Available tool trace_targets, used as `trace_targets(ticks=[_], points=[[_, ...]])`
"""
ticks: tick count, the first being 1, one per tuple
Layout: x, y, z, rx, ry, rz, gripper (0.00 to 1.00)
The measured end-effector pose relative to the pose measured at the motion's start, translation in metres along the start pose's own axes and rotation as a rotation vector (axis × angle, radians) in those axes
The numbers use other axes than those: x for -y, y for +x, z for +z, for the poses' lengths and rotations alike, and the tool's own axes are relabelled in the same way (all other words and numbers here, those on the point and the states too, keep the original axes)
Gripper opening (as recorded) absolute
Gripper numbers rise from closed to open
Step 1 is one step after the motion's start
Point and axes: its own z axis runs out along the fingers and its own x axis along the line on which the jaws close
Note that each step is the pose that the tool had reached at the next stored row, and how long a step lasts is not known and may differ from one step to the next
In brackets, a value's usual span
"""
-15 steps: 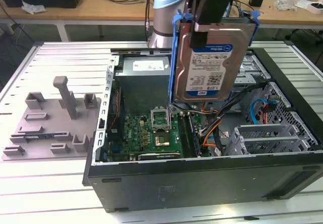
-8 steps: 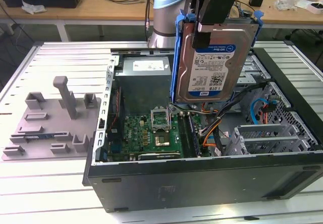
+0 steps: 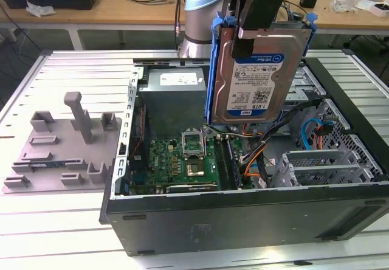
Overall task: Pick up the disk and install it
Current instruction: 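Insert the disk into the insertion slot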
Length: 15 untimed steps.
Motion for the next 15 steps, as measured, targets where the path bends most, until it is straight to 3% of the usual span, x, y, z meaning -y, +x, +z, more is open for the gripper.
trace_targets(ticks=[8,15], points=[[0.0002,0.0094,0.0009,0.0127,-0.0001,0.002,0.36],[0.0065,0.0162,0.0017,0.0332,-0.0005,0.006,0.36]])
